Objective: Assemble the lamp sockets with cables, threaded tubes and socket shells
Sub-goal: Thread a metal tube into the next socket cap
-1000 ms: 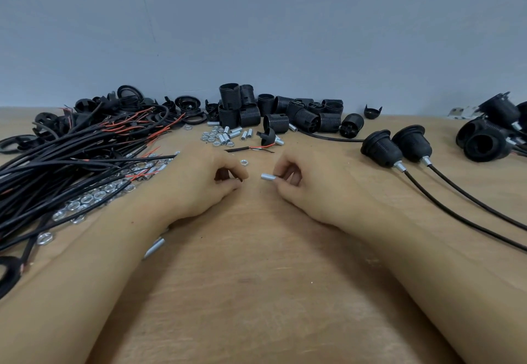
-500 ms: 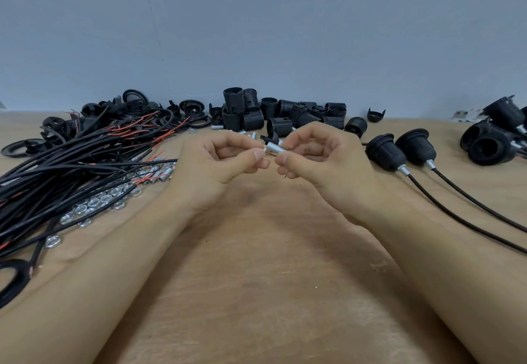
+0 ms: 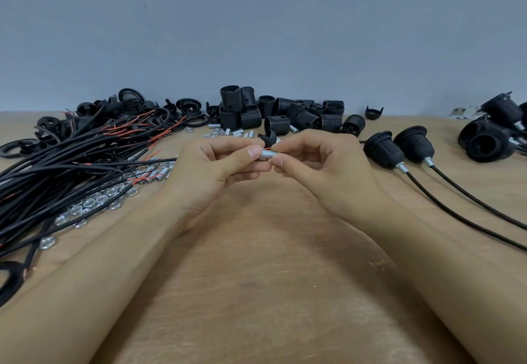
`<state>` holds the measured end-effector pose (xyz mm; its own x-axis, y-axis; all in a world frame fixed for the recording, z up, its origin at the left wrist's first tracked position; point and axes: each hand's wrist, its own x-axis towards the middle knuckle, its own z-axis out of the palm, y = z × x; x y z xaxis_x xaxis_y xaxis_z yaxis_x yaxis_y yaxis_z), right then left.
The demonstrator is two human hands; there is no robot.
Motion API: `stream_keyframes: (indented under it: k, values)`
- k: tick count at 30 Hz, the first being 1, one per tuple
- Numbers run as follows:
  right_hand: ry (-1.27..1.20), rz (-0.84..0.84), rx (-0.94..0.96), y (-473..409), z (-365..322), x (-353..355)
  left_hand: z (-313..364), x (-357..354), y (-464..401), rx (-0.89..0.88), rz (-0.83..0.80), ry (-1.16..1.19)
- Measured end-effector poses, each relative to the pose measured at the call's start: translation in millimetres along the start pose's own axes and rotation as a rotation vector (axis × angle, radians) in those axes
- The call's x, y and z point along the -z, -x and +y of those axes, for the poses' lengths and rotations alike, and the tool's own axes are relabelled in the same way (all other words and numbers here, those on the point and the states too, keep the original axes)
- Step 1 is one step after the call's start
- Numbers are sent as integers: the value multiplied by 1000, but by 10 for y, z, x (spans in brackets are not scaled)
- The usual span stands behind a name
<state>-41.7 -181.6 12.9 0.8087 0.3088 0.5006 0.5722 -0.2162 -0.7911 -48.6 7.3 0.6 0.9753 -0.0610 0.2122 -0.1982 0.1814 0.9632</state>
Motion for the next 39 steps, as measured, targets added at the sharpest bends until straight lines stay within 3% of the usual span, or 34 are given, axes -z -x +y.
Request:
stream_keyframes:
  k: [6,10,15,19,24,29,35,39]
  values:
    - [18,10,-79,-12,61,-6,17,-43,18,-44,12,-5]
    - [-65,46,-131,-45,94,-16,61,-23,2,-69,45,156]
    - [-124,47,-146,-68,115,3,74,-65,20,-28,-22,16]
    - [-178,52,-174,-76,116,5,113,-32,21,-98,80,91]
    - [-196,34,-187,-73,106,13,97,-90,62,-60,-32,-52]
    - [-191,14,-191,-71,108,16,114,-25,26,-126,93,38]
    - [-182,15,-205,-72,118,17,86,-86,47,-84,-27,-111]
    - [-199,21,-211,-79,115,24,121,-10,22,-159,94,27]
